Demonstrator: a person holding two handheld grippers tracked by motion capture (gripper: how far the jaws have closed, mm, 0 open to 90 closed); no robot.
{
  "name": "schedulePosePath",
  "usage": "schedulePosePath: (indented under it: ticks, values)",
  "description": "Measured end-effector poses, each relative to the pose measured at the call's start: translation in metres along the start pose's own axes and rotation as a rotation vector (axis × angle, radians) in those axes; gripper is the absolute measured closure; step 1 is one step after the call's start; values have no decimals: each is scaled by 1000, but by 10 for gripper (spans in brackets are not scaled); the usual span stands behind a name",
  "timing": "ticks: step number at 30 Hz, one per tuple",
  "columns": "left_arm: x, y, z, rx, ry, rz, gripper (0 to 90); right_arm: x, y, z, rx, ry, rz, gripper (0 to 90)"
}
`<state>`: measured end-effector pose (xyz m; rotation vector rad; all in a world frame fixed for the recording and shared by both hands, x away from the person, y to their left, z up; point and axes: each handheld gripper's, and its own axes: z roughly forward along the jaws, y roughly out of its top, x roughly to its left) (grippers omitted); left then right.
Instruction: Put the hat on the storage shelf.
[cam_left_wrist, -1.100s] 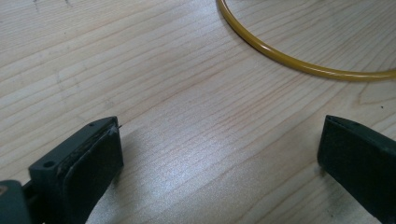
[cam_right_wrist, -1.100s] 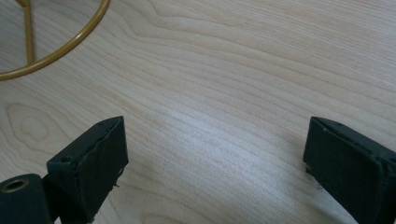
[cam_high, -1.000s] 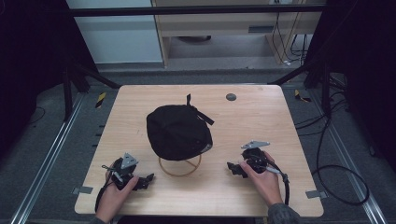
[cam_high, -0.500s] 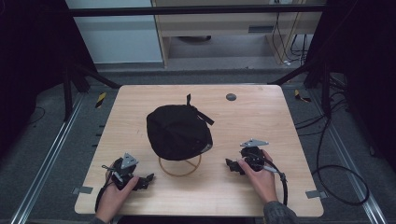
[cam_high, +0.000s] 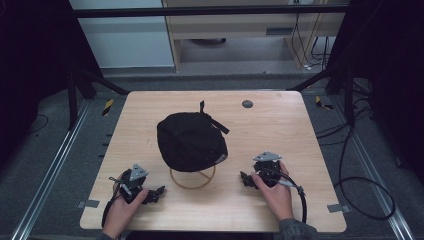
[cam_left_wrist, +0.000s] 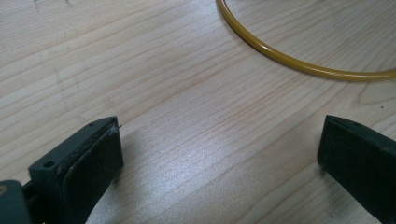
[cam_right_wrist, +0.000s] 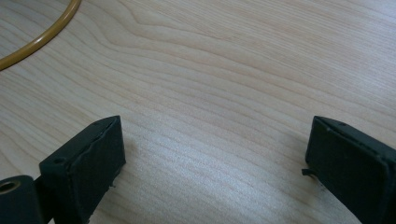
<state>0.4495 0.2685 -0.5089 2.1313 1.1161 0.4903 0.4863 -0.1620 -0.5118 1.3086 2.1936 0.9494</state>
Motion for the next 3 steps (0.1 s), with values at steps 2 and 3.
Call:
schedulePosePath:
  ticks: [2, 3]
  values:
    - [0, 0, 0, 0, -1, 0, 0, 0, -1, -1, 0, -3, 3, 49]
    - [0, 0, 0, 0, -1, 4, 0, 1, -3, -3, 0, -8, 8, 49]
